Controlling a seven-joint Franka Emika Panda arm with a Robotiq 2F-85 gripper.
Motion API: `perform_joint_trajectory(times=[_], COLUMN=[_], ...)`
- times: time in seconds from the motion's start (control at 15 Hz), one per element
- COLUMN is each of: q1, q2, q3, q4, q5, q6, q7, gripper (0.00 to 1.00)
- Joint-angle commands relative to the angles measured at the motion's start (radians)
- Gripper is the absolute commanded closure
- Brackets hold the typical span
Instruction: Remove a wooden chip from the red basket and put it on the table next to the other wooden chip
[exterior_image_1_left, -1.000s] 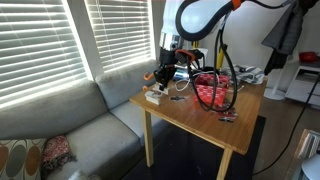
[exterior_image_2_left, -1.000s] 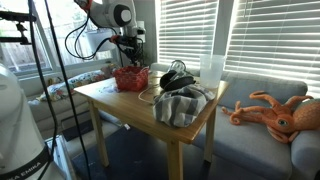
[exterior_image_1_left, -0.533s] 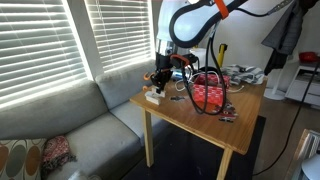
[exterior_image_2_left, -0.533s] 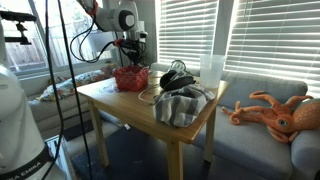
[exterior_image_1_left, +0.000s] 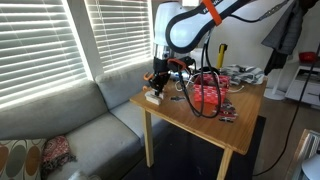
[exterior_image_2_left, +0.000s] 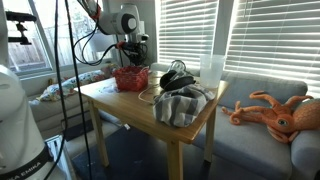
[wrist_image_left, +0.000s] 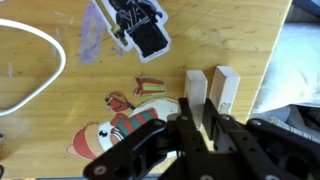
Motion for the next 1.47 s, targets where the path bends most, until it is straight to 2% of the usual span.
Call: perform_joint_trajectory(times=[0.0,1.13,1.27,1.4], q1=[0.028,0.043,0.043,0.043], q2=[0.023,0.030,0.027,0.025], q3=[-0.022,-0.033,-0.033,-0.033], q4=[0.030,0.030,0.029,0.028], q5=[-0.025,-0.046,-0.042,-0.042], q6=[-0.002,-0.008,-0.007,-0.007], q7=[0.014,0.042,0.041,0.043], gripper=[0.96,0.96,0.80,0.75])
